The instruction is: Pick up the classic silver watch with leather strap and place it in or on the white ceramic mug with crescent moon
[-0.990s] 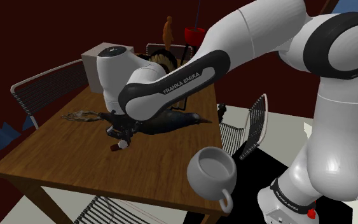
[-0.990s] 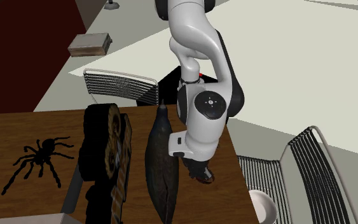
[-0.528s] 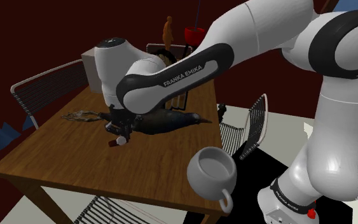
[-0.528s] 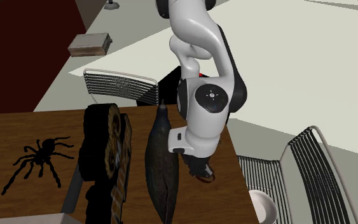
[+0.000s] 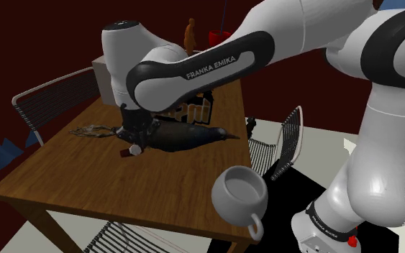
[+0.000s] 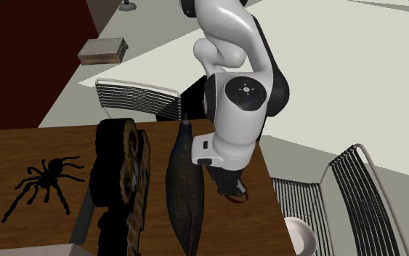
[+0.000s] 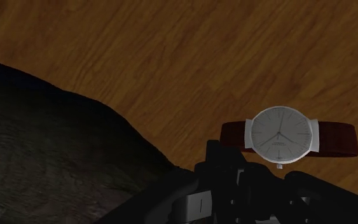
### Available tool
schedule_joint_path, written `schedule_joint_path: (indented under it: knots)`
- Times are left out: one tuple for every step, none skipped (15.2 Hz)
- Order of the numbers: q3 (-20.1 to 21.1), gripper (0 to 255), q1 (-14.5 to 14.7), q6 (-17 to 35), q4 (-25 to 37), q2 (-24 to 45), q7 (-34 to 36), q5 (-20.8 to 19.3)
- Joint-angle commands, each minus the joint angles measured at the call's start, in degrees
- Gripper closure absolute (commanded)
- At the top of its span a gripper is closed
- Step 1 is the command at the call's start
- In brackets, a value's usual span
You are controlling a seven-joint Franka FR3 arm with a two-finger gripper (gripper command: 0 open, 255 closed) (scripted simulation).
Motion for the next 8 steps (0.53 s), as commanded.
schedule_joint_path:
  knots:
    - [0.2, 255, -0.2, -1.3, 0.6, -0.8, -0.4, 0.5]
    - [0.2, 255, -0.2, -2.0, 1.1, -1.0, -0.5, 0.7]
    - [0.3, 255, -0.2, -2.6, 1.6, -1.3, -0.7, 0.8]
    - [0.4, 255, -0.2, -3.3, 2.0, -1.5, -0.8, 1.0]
    - [0.4, 255, -0.3, -4.0, 2.6, -1.7, -0.9, 1.2]
    - [0.5, 255, -0.3, -4.7, 3.1, -1.9, -1.1, 1.3]
    - [0.5, 255, -0.3, -5.4, 3.6, -2.1, -1.2, 1.4]
    - [0.6, 255, -0.3, -6.1, 4.2, -2.2, -1.3, 1.6]
